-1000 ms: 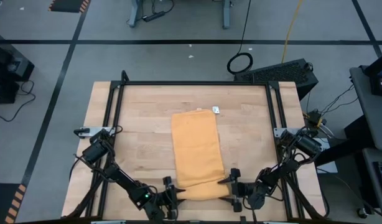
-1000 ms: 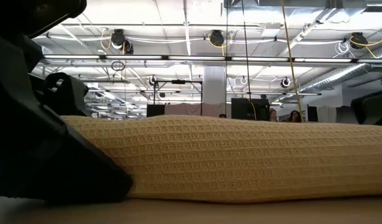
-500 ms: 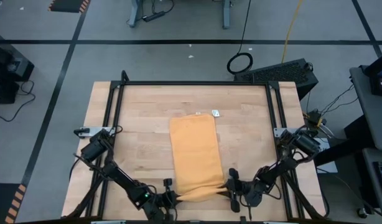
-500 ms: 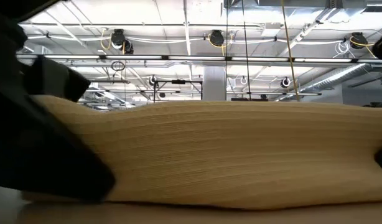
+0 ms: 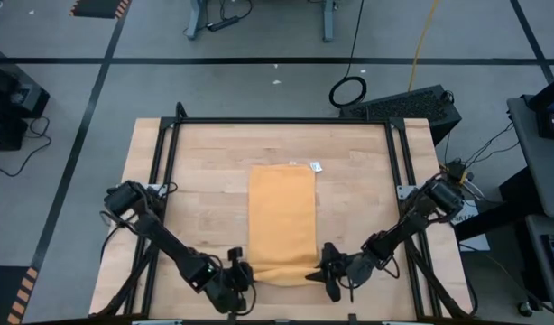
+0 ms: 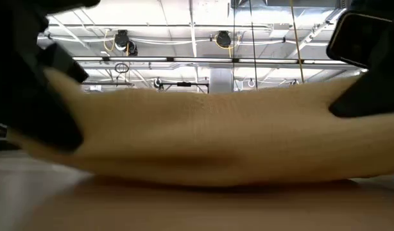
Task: Roll towel
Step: Roll the yellow towel
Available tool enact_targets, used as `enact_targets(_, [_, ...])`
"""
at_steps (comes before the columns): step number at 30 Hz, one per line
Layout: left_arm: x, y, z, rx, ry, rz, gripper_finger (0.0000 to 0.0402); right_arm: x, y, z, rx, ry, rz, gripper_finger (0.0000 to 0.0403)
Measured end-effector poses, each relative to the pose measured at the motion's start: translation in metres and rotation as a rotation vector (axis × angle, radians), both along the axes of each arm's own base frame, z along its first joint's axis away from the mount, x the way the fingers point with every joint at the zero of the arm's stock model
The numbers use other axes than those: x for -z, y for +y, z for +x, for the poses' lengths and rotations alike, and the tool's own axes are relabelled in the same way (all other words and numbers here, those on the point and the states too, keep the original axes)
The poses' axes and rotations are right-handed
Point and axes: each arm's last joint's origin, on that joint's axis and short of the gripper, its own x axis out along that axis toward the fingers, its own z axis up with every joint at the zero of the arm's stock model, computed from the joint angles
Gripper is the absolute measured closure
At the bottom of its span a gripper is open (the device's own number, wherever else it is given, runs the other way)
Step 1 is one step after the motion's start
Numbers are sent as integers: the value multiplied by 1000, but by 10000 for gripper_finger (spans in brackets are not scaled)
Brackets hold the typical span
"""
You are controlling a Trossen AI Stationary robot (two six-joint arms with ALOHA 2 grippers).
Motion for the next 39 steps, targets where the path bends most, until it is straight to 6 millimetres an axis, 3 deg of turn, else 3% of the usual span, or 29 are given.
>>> enact_targets(8, [-31,0,-6,23,-79,-38,365,-18,-3,1,-18,-53,-31,389])
enact_targets(11, [-29,1,-5,14,-72,-36,365,-15,-4,0,-6,-26,-31,390])
enact_targets(18, [-18,1,-2,-21,-82,-300,367,-9,0,-7,12,64,39,393])
enact_targets(24, [-4,11,-6,-23,-92,-361,381,-8,2,-7,-38,93,79,393])
enact_targets(27, [-2,15,-7,-18,-115,-351,353,-8,1,-6,-36,95,73,393])
enact_targets(34, [-5,15,-4,5,-185,-297,242,-7,-5,-3,2,95,60,393])
enact_targets(39, [-5,15,-4,7,-199,-265,236,-7,-7,-1,12,91,51,394])
